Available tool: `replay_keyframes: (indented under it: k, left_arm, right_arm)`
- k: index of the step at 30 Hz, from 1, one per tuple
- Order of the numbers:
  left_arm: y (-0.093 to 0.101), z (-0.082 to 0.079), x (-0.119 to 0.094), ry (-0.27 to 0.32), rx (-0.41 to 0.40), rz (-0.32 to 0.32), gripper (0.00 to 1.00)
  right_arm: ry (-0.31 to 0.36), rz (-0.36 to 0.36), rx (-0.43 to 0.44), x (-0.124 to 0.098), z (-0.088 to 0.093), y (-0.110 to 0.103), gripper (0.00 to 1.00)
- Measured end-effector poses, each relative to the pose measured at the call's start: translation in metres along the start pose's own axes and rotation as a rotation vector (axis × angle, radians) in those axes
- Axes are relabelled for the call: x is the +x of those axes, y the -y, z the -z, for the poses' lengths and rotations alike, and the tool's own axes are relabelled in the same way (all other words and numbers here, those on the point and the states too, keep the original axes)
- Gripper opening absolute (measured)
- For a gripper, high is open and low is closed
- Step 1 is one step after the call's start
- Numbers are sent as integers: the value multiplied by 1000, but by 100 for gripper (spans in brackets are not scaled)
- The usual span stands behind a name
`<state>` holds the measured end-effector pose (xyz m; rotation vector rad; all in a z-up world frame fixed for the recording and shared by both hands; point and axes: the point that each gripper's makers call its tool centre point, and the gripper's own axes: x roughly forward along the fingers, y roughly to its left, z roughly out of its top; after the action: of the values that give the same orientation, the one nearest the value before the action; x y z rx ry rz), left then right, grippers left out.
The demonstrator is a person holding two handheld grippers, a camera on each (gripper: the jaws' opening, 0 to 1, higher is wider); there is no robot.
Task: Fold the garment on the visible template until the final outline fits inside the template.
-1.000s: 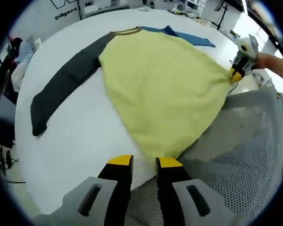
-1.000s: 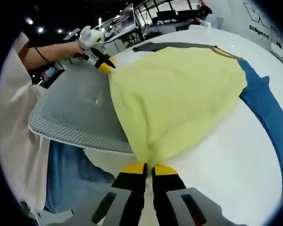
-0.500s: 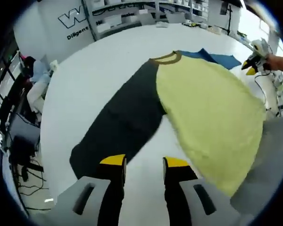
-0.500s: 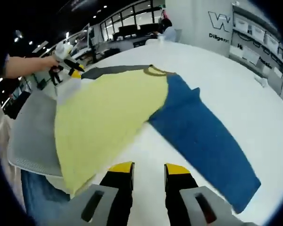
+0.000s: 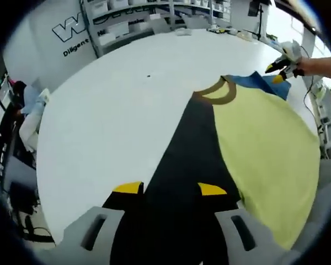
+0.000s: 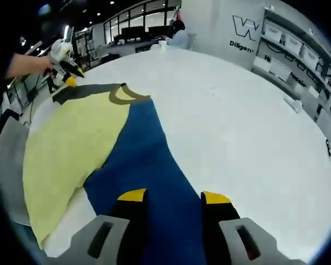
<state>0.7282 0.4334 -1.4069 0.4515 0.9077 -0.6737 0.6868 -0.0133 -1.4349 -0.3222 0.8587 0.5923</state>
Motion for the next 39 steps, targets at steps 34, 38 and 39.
replay_keyframes:
  k: [34,38,39]
  left_arm:
    - [-30,-23,54,-29,-48,-94,9]
    - [-29,-25,55,-23,-43,-85,9]
    - [-28,-26,55,-18,-31,-80,9]
  right_arm:
    - [-72,109,-186,37,-29,56,0]
    - [-84,115,-198,32,-27,56,0]
    - [-85,117,-197,32,-26,56,0]
